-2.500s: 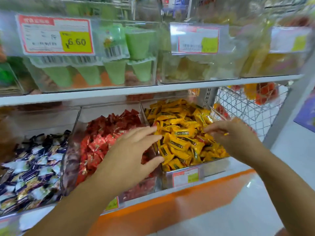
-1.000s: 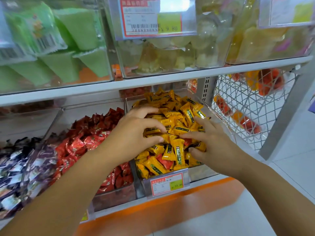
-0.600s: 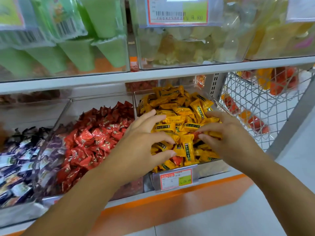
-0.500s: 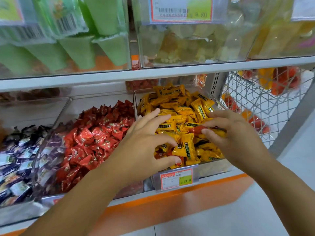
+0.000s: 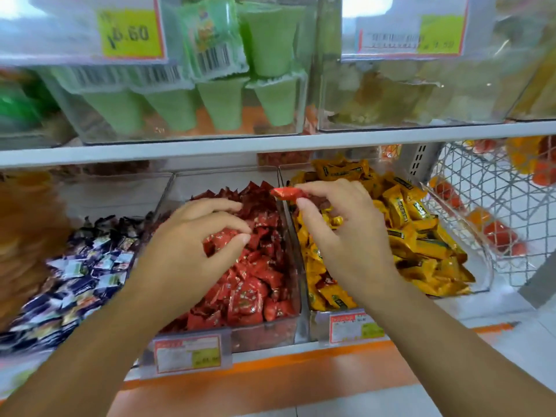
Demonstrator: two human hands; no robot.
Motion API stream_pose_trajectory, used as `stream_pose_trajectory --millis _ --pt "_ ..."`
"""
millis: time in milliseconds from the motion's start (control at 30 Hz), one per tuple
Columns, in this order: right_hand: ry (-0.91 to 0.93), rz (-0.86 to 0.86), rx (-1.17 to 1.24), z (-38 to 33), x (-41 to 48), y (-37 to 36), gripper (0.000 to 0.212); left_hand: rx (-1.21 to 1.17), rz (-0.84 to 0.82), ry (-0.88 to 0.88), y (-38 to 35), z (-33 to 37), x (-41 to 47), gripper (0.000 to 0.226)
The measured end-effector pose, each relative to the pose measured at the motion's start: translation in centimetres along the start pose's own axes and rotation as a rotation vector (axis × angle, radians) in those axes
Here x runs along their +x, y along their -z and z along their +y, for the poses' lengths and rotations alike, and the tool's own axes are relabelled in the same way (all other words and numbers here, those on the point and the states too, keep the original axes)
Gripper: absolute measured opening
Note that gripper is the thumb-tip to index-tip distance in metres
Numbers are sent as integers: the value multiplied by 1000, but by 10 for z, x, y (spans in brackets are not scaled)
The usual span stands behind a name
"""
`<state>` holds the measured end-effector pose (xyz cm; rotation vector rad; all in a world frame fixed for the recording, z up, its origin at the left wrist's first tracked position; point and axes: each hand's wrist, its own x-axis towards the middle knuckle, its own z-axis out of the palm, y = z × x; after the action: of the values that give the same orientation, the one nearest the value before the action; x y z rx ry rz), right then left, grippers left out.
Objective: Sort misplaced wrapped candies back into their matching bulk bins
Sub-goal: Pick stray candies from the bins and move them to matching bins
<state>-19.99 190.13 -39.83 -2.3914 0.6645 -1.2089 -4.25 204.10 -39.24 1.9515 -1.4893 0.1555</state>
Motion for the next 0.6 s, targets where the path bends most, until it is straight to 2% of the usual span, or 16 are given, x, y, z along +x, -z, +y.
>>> stream_pose_trajectory --millis 100,167,233,333,467,600 --pt "-9 -322 -71 -3 14 -4 32 -20 73 3 6 -6 1 10" --pt "-94 -412 -112 9 17 15 23 -50 75 -2 5 -5 2 11" --pt "-133 -519 -181 24 9 34 15 -56 34 -39 -3 -3 2 6" --pt "-112 -677 -296 37 -7 33 23 -58 -97 -102 -21 3 2 27" --pt "-43 -471 -386 57 -10 30 27 -11 -274 -196 -44 13 6 48" --pt "-120 -333 -413 74 -6 40 25 5 -278 -192 -55 17 11 53"
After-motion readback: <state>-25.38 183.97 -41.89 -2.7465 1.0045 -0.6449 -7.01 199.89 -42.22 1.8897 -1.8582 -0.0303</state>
